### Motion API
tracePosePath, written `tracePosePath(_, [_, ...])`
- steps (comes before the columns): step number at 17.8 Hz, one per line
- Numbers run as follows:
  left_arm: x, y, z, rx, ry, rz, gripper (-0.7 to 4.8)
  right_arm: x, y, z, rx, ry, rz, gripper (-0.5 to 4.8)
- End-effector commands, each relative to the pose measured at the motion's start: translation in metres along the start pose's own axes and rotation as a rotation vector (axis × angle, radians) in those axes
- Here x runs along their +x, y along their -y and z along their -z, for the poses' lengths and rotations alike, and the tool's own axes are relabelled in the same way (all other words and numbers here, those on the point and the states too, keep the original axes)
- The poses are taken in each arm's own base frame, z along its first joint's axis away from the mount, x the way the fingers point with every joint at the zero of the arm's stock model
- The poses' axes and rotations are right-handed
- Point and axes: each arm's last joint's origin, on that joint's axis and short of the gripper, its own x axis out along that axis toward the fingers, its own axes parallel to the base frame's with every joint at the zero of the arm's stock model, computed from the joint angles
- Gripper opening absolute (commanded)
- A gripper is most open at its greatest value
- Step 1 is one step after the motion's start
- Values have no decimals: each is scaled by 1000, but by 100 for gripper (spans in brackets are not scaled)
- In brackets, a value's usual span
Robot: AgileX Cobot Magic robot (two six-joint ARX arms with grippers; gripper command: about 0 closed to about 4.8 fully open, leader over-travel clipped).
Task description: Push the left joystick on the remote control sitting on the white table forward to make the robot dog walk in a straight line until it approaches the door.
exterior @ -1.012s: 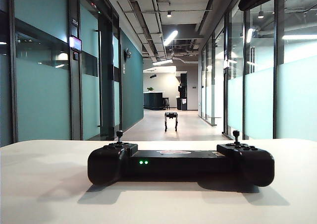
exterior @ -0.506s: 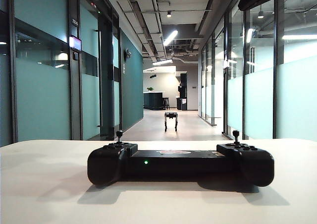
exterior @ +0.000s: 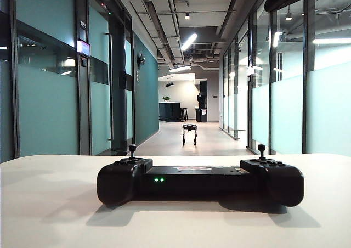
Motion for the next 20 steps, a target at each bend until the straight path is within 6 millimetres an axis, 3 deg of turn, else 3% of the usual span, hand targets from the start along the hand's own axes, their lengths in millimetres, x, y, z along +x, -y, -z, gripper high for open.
tracePosePath(1, [0, -8, 0, 9, 7, -60, -6, -1, 0, -2, -1, 22, -3, -1])
tracePosePath(15, [1, -24, 38, 12, -110, -208, -6, -1, 0, -2, -1, 21, -3, -1])
tracePosePath(20, [0, -27, 40, 14, -118, -269, -6, 0, 0, -2, -1, 20, -3, -1])
